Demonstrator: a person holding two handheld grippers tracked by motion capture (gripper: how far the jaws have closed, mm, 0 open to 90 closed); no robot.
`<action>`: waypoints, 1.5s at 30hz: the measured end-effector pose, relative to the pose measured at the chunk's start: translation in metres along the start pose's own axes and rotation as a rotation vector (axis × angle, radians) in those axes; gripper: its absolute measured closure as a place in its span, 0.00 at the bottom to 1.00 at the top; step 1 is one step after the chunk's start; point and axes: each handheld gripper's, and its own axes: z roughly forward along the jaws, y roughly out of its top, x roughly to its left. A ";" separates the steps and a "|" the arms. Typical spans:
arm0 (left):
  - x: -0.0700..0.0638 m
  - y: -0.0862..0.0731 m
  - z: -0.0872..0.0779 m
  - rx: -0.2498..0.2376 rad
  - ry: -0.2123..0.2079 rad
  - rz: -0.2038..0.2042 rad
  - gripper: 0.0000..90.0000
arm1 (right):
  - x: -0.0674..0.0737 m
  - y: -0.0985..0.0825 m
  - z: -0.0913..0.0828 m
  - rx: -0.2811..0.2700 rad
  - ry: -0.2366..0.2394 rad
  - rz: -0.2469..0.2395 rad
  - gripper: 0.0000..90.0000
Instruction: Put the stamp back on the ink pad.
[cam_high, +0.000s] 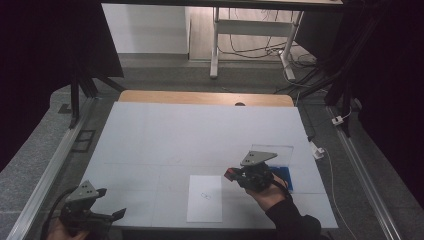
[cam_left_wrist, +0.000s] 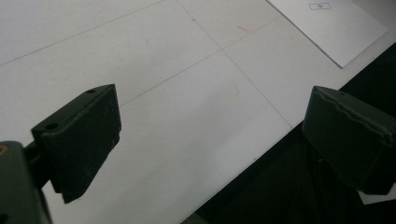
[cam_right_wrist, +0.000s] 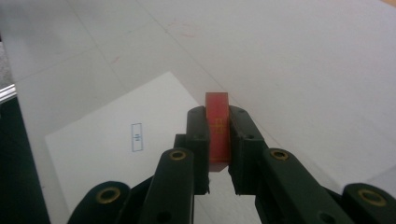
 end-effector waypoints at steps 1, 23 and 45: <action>0.000 0.000 0.000 -0.002 -0.001 -0.001 0.05 | -0.002 0.000 -0.002 0.000 -0.007 -0.001 0.89; 0.001 0.000 0.000 -0.005 -0.009 -0.004 0.05 | -0.032 -0.017 -0.029 -0.012 -0.146 0.048 0.89; 0.000 0.001 0.000 -0.003 -0.006 0.002 0.05 | -0.060 -0.041 -0.051 0.011 -0.231 0.143 0.89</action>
